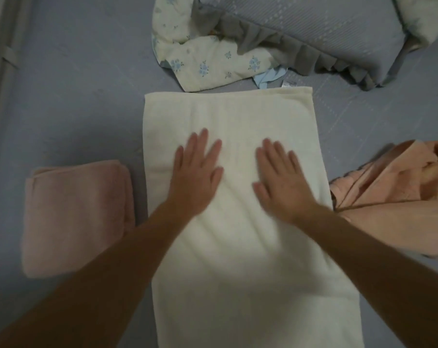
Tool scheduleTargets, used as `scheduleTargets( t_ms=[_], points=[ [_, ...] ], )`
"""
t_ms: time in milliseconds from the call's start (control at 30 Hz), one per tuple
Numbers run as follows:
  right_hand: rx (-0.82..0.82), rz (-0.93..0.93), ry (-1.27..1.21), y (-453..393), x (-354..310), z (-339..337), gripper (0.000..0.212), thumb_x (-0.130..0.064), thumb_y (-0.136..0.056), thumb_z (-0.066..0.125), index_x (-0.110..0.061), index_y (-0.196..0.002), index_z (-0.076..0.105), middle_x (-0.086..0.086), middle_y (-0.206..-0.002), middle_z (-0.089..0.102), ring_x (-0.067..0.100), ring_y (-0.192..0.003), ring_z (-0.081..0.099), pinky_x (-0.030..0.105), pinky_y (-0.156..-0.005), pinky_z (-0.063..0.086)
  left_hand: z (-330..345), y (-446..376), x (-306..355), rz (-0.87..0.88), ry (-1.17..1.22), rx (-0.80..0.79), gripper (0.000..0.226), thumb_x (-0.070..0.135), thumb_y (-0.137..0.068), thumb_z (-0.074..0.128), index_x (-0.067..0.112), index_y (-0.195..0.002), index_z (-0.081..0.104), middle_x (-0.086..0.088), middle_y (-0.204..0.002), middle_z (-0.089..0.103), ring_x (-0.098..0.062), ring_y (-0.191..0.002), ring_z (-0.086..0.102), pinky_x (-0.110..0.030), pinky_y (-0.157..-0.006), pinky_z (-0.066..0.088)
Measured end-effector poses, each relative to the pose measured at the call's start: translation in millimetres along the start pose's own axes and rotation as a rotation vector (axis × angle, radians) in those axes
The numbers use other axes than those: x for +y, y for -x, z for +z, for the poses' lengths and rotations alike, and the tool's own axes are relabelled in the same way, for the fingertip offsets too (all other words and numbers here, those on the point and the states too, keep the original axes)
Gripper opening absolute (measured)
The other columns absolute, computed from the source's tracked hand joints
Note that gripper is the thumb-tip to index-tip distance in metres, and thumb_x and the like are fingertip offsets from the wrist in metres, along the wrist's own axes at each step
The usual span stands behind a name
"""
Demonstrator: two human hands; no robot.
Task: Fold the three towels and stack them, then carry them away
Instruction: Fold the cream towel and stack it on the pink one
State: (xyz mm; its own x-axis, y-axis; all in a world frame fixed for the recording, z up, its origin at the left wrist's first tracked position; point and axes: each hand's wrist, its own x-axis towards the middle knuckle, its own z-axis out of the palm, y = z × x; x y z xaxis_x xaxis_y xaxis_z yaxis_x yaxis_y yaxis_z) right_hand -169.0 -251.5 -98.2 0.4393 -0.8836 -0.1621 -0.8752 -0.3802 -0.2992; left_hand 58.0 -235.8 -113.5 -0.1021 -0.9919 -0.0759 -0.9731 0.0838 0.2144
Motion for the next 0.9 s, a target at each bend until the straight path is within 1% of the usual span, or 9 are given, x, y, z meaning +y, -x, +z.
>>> scheduleTargets(
  t_ms=[100, 200, 333, 433, 500, 567, 633, 800, 900],
  points=[
    [-0.039, -0.042, 0.066, 42.0, -25.5, 35.9, 0.072, -0.044, -0.097, 0.031, -0.006, -0.155, 0.011, 0.015, -0.163, 0.002, 0.031, -0.151, -0.003, 0.051, -0.121, 0.002, 25.1, 38.3, 14.9, 0.062, -0.126, -0.06, 0.063, 0.052, -0.099, 0.024, 0.024, -0.156, 0.019, -0.009, -0.165, 0.013, -0.031, -0.151, 0.012, -0.056, -0.118, 0.014],
    [-0.056, -0.029, 0.168, 65.1, -3.8, 45.6, 0.074, -0.049, -0.097, 0.029, -0.008, -0.155, 0.01, 0.013, -0.164, 0.002, 0.029, -0.151, -0.002, 0.051, -0.121, 0.005, 31.9, 65.5, -10.4, -0.048, -0.145, -0.042, 0.067, 0.056, -0.098, 0.025, 0.024, -0.156, 0.016, -0.01, -0.165, 0.013, -0.033, -0.151, 0.013, -0.056, -0.118, 0.015],
    [0.019, 0.199, 0.18, 50.9, 47.2, 23.6, 0.075, -0.044, -0.094, 0.034, -0.004, -0.154, 0.012, 0.018, -0.163, 0.007, 0.033, -0.151, 0.005, 0.05, -0.12, 0.007, 18.6, 94.3, -38.6, -0.258, -0.178, -0.105, 0.069, 0.051, -0.096, 0.026, 0.021, -0.157, 0.014, -0.011, -0.165, 0.011, -0.034, -0.151, 0.01, -0.058, -0.119, 0.014],
    [0.029, 0.302, 0.127, 51.3, 29.6, 15.1, 0.077, -0.039, -0.094, 0.035, 0.002, -0.153, 0.009, 0.023, -0.162, 0.005, 0.036, -0.15, 0.004, 0.051, -0.121, 0.006, 13.3, 111.8, 1.2, -0.318, -0.108, -0.048, 0.065, 0.043, -0.097, 0.027, 0.015, -0.156, 0.018, -0.016, -0.163, 0.014, -0.035, -0.15, 0.014, -0.058, -0.119, 0.013],
    [-0.002, 0.169, 0.078, 79.2, -1.9, 26.7, 0.078, -0.041, -0.094, 0.036, 0.003, -0.153, 0.009, 0.024, -0.161, 0.003, 0.037, -0.15, 0.0, 0.051, -0.121, 0.003, 23.1, 137.5, 44.9, -0.221, -0.063, -0.024, 0.064, 0.043, -0.099, 0.027, 0.016, -0.156, 0.018, -0.015, -0.164, 0.013, -0.035, -0.151, 0.012, -0.056, -0.119, 0.012],
    [-0.089, -0.033, 0.101, 131.1, -30.4, 49.3, 0.075, -0.045, -0.097, 0.03, 0.0, -0.154, 0.008, 0.021, -0.162, 0.001, 0.034, -0.15, -0.003, 0.052, -0.121, 0.006, 41.7, 179.0, 81.5, -0.105, -0.046, -0.083, 0.063, 0.048, -0.1, 0.025, 0.022, -0.156, 0.015, -0.01, -0.165, 0.009, -0.032, -0.152, 0.009, -0.057, -0.119, 0.013],
    [-0.16, -0.11, 0.156, 182.0, -30.5, 66.7, 0.074, -0.049, -0.099, 0.025, -0.004, -0.155, 0.007, 0.016, -0.163, -0.002, 0.029, -0.151, -0.005, 0.052, -0.121, 0.009, 60.4, 224.1, 89.9, -0.075, -0.086, -0.146, 0.066, 0.055, -0.099, 0.025, 0.026, -0.157, 0.012, -0.007, -0.166, 0.005, -0.03, -0.152, 0.006, -0.058, -0.118, 0.015],
    [-0.123, 0.079, 0.215, 222.9, 33.9, 57.8, 0.071, -0.043, -0.096, 0.025, -0.005, -0.155, 0.011, 0.014, -0.164, 0.005, 0.026, -0.151, 0.0, 0.05, -0.121, 0.005, 64.4, 294.0, 52.9, -0.259, -0.136, -0.159, 0.072, 0.061, -0.095, 0.024, 0.028, -0.157, 0.009, -0.008, -0.166, 0.002, -0.032, -0.152, 0.003, -0.057, -0.12, 0.009],
    [-0.18, 0.22, 0.192, 249.1, 51.3, 41.3, 0.071, -0.04, -0.096, 0.024, -0.006, -0.155, 0.005, 0.013, -0.164, 0.0, 0.027, -0.151, -0.001, 0.05, -0.121, 0.006, 45.0, 310.6, 56.4, -0.413, -0.061, -0.195, 0.071, 0.057, -0.095, 0.03, 0.027, -0.157, 0.011, -0.012, -0.165, 0.003, -0.037, -0.151, 0.007, -0.059, -0.118, 0.01]
  ],
)
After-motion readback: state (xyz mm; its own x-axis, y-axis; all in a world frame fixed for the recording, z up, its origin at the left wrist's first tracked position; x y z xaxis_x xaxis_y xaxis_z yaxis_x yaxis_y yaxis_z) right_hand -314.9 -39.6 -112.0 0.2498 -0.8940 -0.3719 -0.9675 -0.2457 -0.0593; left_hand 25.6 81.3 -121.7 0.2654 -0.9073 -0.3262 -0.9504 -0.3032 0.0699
